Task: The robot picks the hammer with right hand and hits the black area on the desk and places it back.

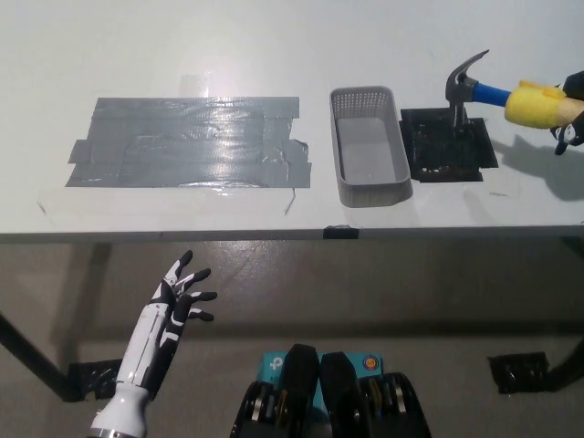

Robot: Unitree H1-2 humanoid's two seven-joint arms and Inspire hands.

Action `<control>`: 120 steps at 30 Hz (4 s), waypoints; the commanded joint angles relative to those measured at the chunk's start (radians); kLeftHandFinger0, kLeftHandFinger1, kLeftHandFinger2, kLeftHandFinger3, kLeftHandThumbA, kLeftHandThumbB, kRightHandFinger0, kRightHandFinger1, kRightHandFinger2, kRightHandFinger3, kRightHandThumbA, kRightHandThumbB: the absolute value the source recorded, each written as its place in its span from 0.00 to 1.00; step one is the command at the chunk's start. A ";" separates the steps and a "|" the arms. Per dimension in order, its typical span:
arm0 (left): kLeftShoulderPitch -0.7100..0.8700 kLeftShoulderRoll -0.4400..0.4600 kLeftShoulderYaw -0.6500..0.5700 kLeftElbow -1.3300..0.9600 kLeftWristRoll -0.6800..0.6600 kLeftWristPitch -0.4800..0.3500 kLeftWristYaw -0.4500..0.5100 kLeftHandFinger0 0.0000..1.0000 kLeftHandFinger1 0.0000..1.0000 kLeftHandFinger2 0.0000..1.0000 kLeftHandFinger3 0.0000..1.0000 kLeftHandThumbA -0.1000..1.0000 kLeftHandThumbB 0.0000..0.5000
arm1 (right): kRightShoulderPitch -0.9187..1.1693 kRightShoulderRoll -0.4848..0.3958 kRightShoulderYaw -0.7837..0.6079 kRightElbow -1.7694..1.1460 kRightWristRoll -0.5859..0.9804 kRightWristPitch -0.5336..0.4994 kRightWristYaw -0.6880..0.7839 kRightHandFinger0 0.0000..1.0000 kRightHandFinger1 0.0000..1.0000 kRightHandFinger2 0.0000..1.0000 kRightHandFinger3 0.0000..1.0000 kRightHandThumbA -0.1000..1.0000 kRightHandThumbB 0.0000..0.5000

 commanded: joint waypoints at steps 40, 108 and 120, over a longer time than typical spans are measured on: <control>-0.010 0.008 -0.003 -0.017 -0.007 -0.039 -0.007 0.58 0.70 0.85 1.00 1.00 0.04 | -0.092 -0.018 -0.103 -0.021 0.026 -0.035 -0.040 0.17 0.68 1.00 0.91 0.00 0.24; -0.006 0.018 0.002 -0.033 -0.010 -0.043 -0.009 0.55 0.61 0.75 1.00 1.00 0.08 | 0.110 0.242 -0.640 0.240 0.249 -0.396 -0.911 1.00 1.00 1.00 1.00 1.00 0.71; -0.030 0.014 0.013 -0.017 0.003 -0.059 0.012 0.98 1.00 1.00 1.00 1.00 0.16 | 0.107 0.193 -0.714 -0.184 0.102 -0.521 -1.283 1.00 1.00 1.00 1.00 1.00 0.73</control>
